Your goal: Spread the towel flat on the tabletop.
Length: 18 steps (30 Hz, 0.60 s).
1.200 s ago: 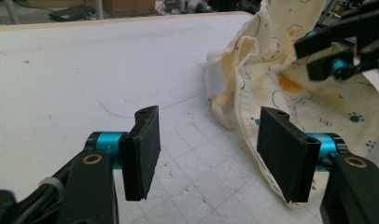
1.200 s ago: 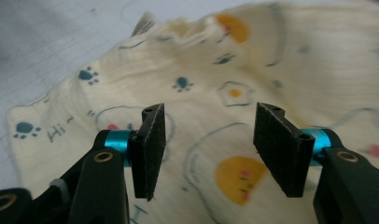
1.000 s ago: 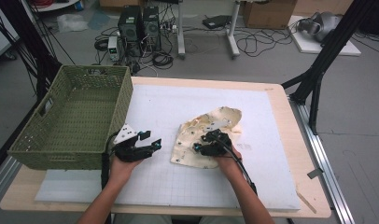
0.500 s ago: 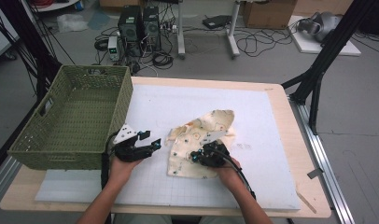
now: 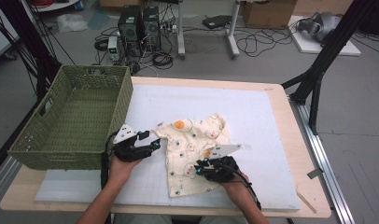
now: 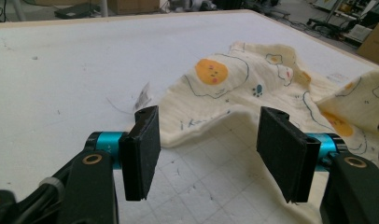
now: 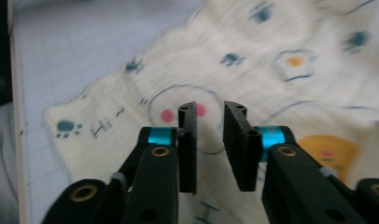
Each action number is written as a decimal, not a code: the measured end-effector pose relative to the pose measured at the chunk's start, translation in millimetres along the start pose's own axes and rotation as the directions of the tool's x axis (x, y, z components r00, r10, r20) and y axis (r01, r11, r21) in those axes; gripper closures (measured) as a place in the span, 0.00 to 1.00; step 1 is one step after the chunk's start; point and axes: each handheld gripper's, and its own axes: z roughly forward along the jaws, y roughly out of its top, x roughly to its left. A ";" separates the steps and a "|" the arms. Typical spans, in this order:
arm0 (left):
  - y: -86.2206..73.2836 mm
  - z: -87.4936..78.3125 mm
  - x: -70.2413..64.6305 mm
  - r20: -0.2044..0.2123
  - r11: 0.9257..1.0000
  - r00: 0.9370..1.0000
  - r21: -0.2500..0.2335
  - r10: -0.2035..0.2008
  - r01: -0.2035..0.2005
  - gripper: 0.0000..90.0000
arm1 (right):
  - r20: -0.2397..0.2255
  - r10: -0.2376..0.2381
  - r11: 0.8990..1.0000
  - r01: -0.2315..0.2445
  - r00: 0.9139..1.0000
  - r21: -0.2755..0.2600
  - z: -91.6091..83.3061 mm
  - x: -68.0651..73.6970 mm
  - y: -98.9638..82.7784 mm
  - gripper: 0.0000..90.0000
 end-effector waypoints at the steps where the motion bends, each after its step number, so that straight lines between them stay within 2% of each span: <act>1: -0.1 0.0 0.0 -0.002 1.000 1.000 0.000 -0.002 0.002 0.44 | 0.038 0.009 1.000 -0.008 0.999 -0.028 -5.9 -3.0 1.0 0.72; 3: -0.3 0.2 0.3 -0.004 1.000 1.000 0.004 -0.003 0.003 0.44 | 0.127 0.036 0.998 -0.029 0.991 -0.062 -17.3 -9.9 2.7 0.66; 5: -0.5 0.6 0.1 -0.003 1.000 1.000 0.008 -0.002 0.002 0.44 | 0.270 -0.001 1.000 0.003 0.963 -0.007 -22.5 -15.5 1.8 0.63; 6: -0.6 1.1 -0.1 -0.003 1.000 1.000 0.008 -0.001 0.001 0.44 | 0.310 -0.018 1.000 0.013 0.951 0.020 -22.9 -16.7 0.5 0.64; 7: -0.6 1.2 -0.2 -0.002 1.000 1.000 0.009 0.000 0.000 0.44 | 0.366 -0.039 0.998 0.019 0.930 0.057 -22.9 -18.6 -2.5 0.66; 9: -0.7 1.3 -0.1 -0.003 1.000 1.000 0.010 -0.001 0.001 0.44 | 0.398 -0.046 0.996 0.012 0.916 0.087 -23.4 -22.0 -7.1 0.74; 10: -0.7 1.1 0.1 -0.004 1.000 1.000 0.011 -0.002 0.002 0.44 | 0.402 -0.048 0.995 0.007 0.914 0.103 -24.4 -23.7 -9.4 0.79; 12: -0.8 1.5 0.4 -0.003 1.000 1.000 0.012 -0.002 0.002 0.44 | 0.394 -0.041 0.993 -0.008 0.918 0.121 -27.3 -26.8 -12.8 0.91; 14: -1.0 2.0 0.3 -0.001 1.000 1.000 0.015 0.000 0.000 0.44 | 0.396 -0.045 0.991 -0.007 0.917 0.131 -31.1 -28.3 -15.4 0.99; 17: -1.2 2.6 -0.4 0.000 1.000 1.000 0.017 -0.001 0.001 0.44 | 0.405 -0.044 0.989 -0.016 0.913 0.144 -38.1 -30.3 -20.5 0.99; 18: -1.1 2.7 -0.4 0.000 1.000 1.000 0.018 0.001 -0.001 0.44 | 0.407 -0.032 0.991 -0.025 0.913 0.132 -41.2 -31.5 -22.3 0.96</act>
